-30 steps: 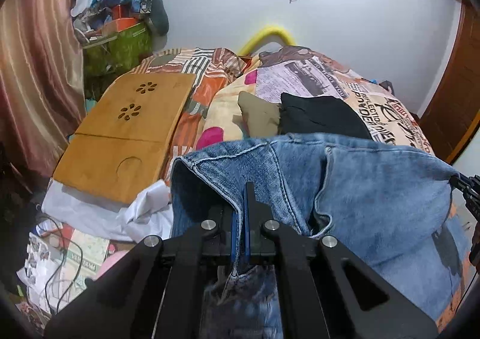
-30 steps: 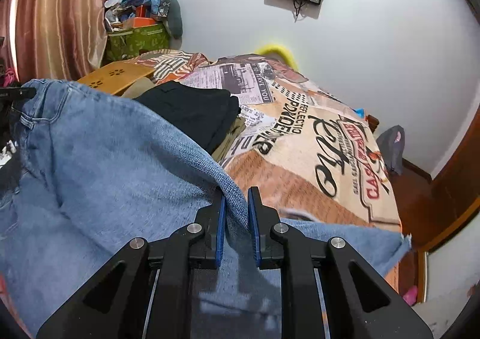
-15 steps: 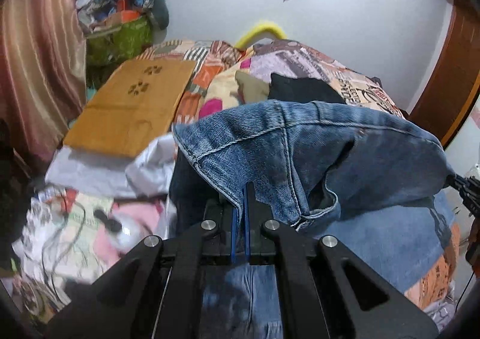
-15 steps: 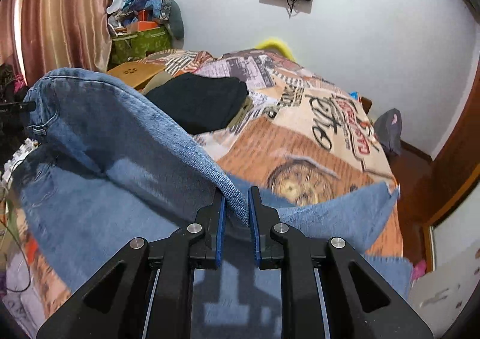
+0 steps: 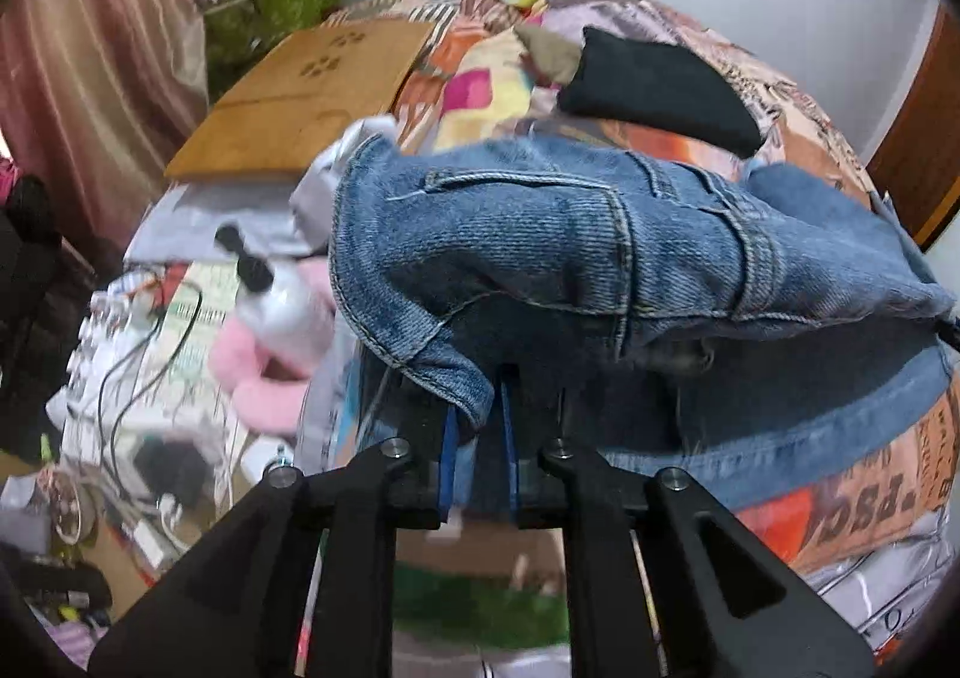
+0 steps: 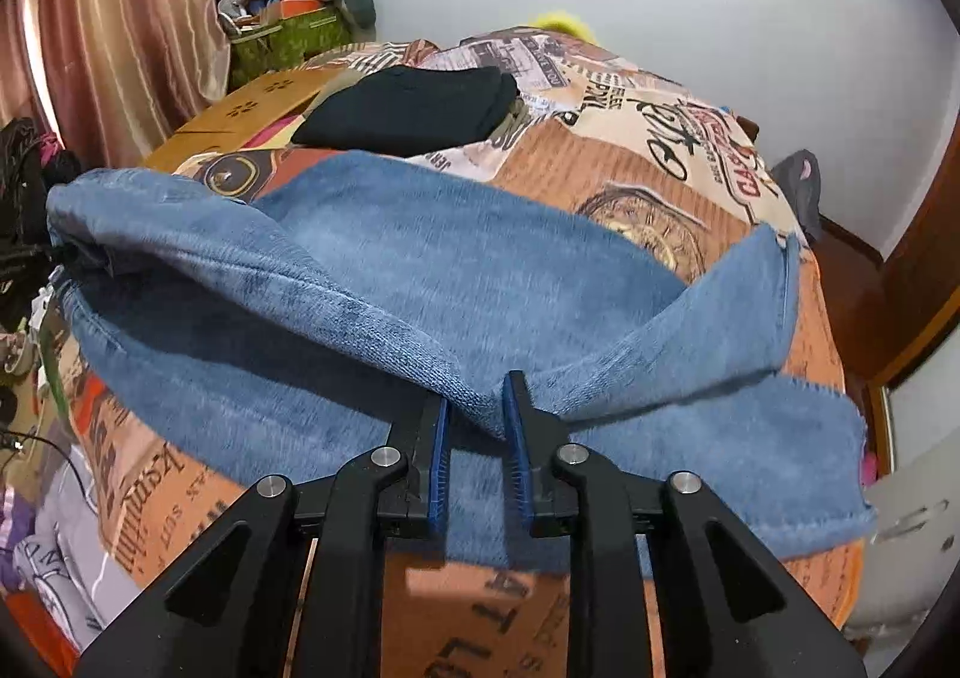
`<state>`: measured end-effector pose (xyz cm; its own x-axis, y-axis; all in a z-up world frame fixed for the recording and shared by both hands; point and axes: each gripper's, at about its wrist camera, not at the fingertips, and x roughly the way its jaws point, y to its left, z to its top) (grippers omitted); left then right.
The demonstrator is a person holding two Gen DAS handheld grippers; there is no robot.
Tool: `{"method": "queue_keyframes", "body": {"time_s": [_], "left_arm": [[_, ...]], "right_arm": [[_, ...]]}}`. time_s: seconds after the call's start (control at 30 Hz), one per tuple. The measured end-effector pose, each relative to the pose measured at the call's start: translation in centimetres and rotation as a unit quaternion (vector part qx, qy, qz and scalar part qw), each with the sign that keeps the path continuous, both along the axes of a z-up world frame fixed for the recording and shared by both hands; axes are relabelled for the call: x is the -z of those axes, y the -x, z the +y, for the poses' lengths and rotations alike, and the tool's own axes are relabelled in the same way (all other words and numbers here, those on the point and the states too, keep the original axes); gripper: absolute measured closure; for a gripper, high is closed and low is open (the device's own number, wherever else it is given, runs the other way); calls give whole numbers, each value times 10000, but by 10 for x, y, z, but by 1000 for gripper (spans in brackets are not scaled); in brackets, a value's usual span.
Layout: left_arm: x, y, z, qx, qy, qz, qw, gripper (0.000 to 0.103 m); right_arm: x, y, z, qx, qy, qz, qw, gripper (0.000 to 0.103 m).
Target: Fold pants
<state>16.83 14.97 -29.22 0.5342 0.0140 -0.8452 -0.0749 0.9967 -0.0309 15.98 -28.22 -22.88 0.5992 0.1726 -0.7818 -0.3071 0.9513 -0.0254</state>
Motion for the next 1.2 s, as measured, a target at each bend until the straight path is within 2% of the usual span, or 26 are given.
{"method": "queue_keyframes", "body": {"time_s": [0.1,0.17,0.23,0.37,0.47,0.53,0.6,0.7,0.8,0.87,0.93,1.07,1.2], "left_arm": [[-6,10,2,-71,-39,4,10000,87],[-17,17,3,-151,-144,-79,9998,87],[-29,25,6,-231,-174,-180,9994,87],[-60,29,13,-455,-59,-443,9980,87],[-78,19,3,-425,-171,-610,9971,86],[-84,7,-6,-335,-157,-685,9970,79],[-85,-6,-17,-239,-171,-755,9967,66],[-76,-33,-38,-30,-190,-714,9973,66],[-50,-56,-54,79,-336,-465,9983,66],[-27,-67,-59,69,-427,-205,9989,66],[-7,-69,-61,34,-486,3,9988,66],[17,-57,-62,56,-510,168,9985,65],[18,-46,-62,84,-500,171,9986,64]], "right_arm": [[-3,6,-2,-21,-11,54,10000,79],[-6,12,-5,-18,-70,120,9999,70],[-9,17,-10,60,-76,108,9999,67],[-19,21,-33,341,-259,113,9990,66],[-27,16,-51,598,-343,60,9976,66],[-32,9,-64,777,-304,-5,9965,64],[-34,-5,-74,947,-269,-18,9951,60],[-36,-33,-82,1033,-342,38,9941,59],[-27,-63,-77,1038,-280,228,9939,57],[-18,-78,-71,1021,-155,365,9940,45],[-6,-90,-64,948,-20,477,9944,44],[19,-91,-59,861,649,680,9918,44],[21,-73,-81,988,564,724,9909,39]]}}
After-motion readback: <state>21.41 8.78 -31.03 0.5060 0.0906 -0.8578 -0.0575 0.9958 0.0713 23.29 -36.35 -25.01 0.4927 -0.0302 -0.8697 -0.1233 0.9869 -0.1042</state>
